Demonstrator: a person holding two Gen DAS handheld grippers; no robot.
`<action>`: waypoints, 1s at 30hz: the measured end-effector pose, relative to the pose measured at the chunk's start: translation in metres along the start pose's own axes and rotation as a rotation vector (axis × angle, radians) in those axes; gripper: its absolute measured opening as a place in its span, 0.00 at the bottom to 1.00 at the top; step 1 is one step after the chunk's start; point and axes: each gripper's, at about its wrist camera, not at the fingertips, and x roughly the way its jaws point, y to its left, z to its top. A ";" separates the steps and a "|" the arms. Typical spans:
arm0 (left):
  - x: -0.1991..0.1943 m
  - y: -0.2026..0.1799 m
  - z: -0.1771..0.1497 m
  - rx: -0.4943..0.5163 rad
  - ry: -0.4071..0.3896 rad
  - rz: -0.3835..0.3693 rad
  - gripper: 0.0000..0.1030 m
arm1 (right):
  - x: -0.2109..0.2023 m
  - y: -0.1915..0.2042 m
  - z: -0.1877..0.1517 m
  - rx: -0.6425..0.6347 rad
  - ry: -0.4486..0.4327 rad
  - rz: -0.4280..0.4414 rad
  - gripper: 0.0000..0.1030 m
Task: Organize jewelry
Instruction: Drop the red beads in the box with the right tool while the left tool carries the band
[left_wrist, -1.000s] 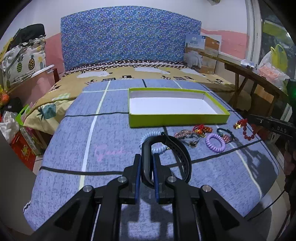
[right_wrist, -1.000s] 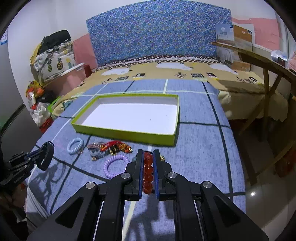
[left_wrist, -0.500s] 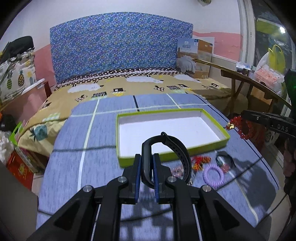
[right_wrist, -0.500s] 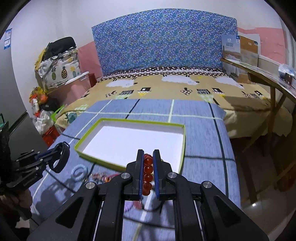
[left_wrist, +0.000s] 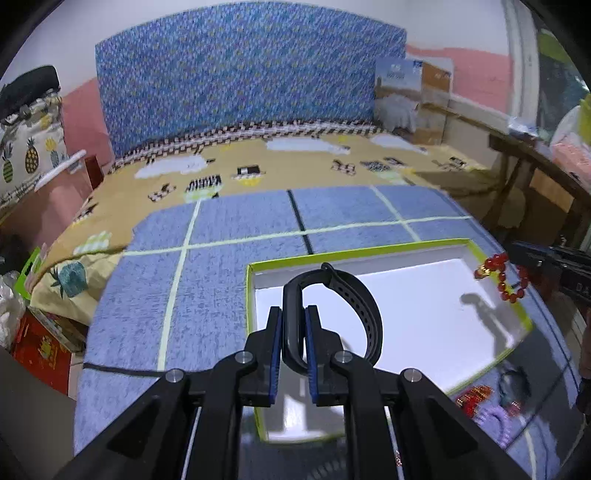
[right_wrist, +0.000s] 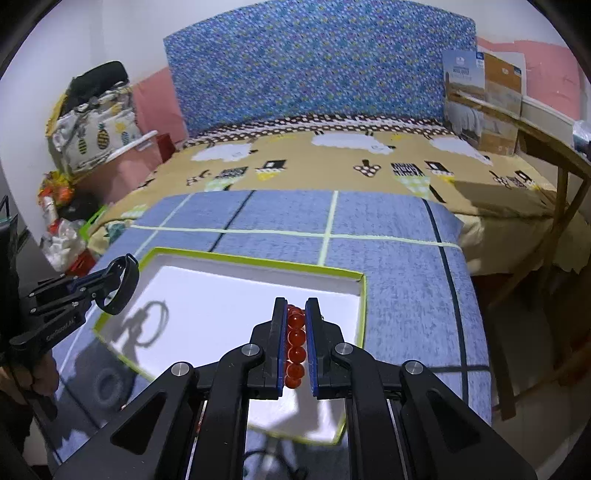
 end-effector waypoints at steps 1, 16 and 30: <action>0.006 0.001 0.001 0.000 0.009 0.009 0.12 | 0.006 -0.003 0.002 0.005 0.005 -0.003 0.09; 0.060 -0.005 0.009 0.029 0.088 0.069 0.12 | 0.053 -0.027 0.007 0.040 0.057 -0.035 0.09; 0.037 0.007 0.012 -0.027 0.028 0.008 0.14 | 0.026 -0.023 0.005 0.037 0.014 -0.027 0.22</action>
